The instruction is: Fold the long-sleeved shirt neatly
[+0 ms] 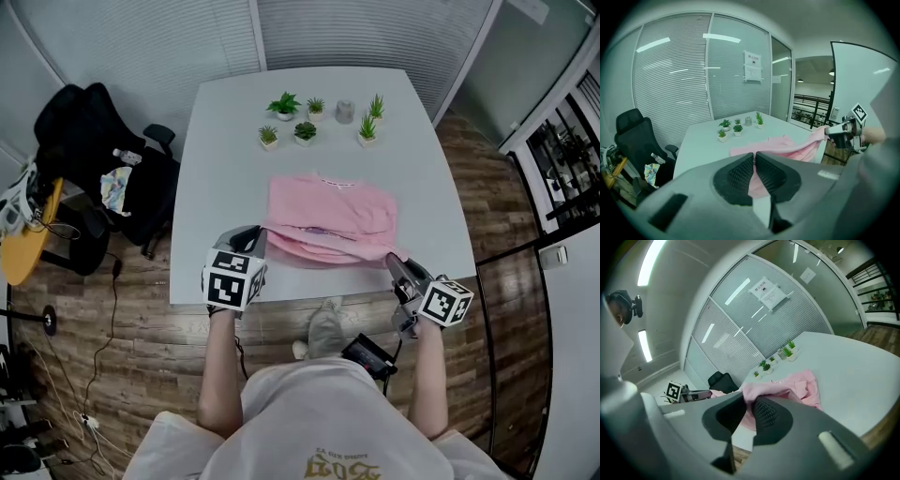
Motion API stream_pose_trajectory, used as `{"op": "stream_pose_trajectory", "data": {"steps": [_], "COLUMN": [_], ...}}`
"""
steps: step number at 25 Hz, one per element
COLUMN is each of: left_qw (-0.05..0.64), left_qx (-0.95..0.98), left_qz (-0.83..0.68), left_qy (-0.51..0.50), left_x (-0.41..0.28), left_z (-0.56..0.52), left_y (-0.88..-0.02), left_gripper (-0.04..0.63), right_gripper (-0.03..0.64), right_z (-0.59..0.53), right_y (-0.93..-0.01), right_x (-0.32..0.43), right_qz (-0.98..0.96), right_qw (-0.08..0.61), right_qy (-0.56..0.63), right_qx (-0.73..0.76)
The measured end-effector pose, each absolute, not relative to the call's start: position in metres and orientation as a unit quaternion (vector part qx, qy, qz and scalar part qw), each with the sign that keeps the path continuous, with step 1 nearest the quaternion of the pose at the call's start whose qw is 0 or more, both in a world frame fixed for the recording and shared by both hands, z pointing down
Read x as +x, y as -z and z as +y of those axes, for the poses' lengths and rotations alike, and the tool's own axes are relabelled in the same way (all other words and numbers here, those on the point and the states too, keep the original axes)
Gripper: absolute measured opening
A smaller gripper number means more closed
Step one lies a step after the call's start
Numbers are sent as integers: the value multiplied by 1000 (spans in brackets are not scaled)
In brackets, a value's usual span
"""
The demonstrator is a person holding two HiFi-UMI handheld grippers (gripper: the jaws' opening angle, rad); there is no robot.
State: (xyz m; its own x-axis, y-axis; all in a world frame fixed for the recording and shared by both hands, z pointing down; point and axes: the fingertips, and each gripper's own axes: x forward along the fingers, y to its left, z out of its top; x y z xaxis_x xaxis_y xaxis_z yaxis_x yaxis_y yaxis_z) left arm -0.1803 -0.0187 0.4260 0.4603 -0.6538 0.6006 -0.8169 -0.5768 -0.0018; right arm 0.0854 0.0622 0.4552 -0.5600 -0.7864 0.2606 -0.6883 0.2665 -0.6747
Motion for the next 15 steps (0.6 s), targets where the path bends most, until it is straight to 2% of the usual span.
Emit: {"op": "stream_pose_trajectory", "data": {"steps": [15], "left_qw": [150], "left_qx": [847], "left_qz": [-430], "left_qy": [-276], "left_x": [-160], "left_z": [-108], "left_y": [-433], "left_gripper": [21], "right_gripper": [44], "right_z": [-17], "right_y": [-459], "right_x": [101], "right_qz": [785], "right_qw": [59], "right_qy": [395], "right_qx": [-474]}}
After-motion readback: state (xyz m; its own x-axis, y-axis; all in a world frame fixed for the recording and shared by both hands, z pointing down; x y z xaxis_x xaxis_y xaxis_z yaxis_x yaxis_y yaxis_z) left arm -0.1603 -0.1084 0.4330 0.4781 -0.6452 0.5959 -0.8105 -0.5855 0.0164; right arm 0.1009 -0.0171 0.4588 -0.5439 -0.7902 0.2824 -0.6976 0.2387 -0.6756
